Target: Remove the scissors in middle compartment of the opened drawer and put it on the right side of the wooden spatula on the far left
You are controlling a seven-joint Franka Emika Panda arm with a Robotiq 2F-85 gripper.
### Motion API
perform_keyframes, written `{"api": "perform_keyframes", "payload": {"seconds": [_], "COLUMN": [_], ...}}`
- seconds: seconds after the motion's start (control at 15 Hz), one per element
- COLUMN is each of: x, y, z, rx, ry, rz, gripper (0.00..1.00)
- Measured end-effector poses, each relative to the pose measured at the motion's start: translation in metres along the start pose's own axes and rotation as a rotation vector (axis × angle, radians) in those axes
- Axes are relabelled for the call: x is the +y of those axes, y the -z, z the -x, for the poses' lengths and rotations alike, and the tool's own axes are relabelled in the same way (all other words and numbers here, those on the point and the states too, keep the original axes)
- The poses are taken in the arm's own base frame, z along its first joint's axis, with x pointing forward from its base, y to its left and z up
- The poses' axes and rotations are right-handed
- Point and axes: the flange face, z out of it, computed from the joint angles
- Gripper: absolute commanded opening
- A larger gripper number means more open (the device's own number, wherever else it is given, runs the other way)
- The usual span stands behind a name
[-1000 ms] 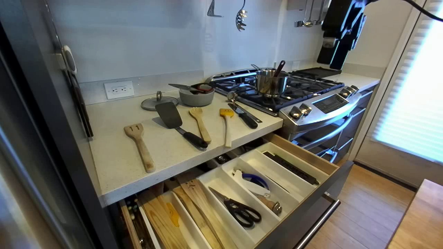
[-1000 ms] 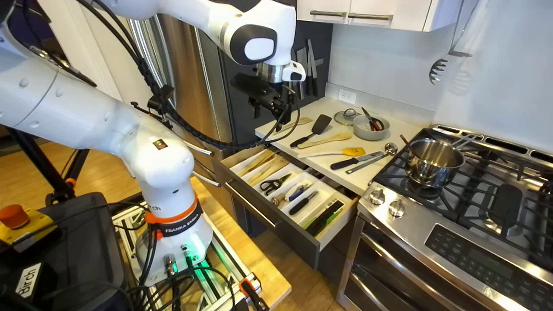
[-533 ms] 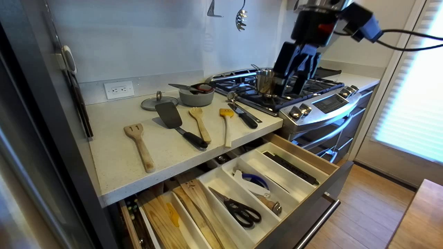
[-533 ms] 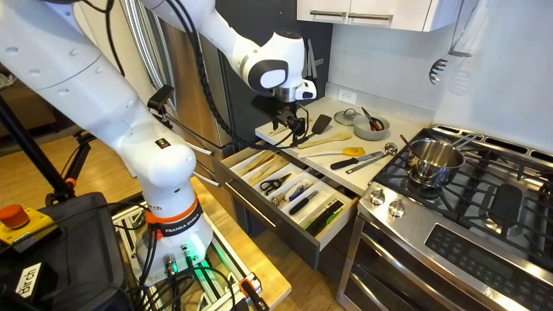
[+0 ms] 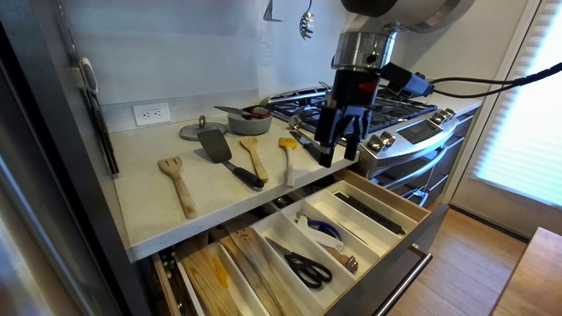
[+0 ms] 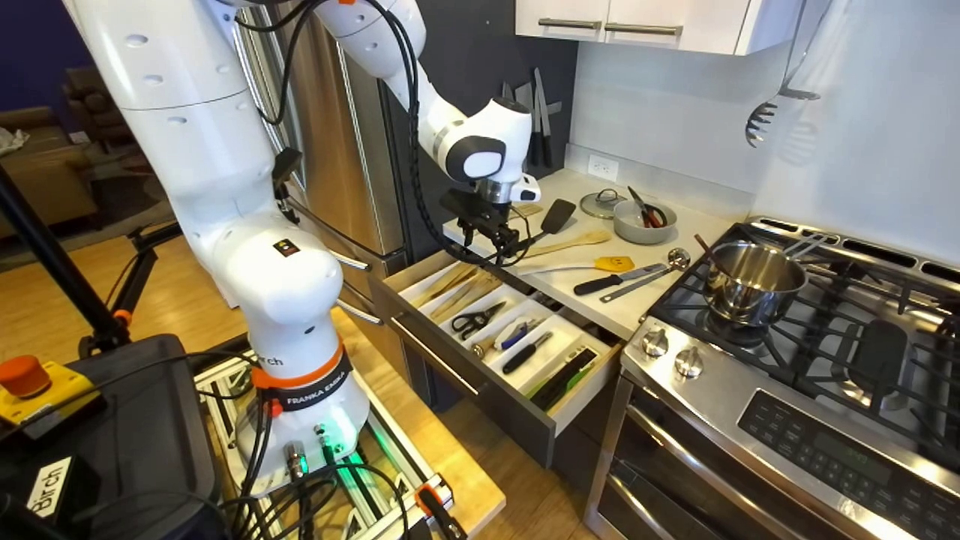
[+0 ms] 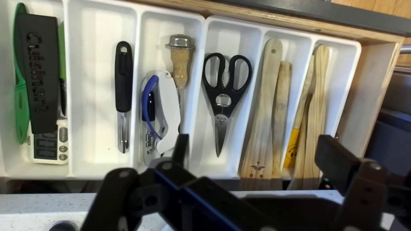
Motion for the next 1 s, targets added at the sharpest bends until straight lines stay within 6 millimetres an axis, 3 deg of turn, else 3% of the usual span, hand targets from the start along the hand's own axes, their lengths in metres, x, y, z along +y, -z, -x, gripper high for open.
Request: {"api": "perform_keyframes", "payload": {"seconds": [0.2,0.33,0.6,0.8,1.0], "x": [0.003,-0.001,-0.004,0.010,0.024], "y": [0.009,0.003,-0.062,-0.114,-0.154], "z": [0.000,0.000,0.009,0.012,0.003], "rx": [0.021,0.010,-0.108,-0.193,-0.218], "ry": [-0.006,-0.008,-0.048,-0.065,-0.059], "rz": [0.001,-0.006,-0.090,-0.146,-0.185], "gripper": [1.00,1.00,1.00,1.00,1.00]}}
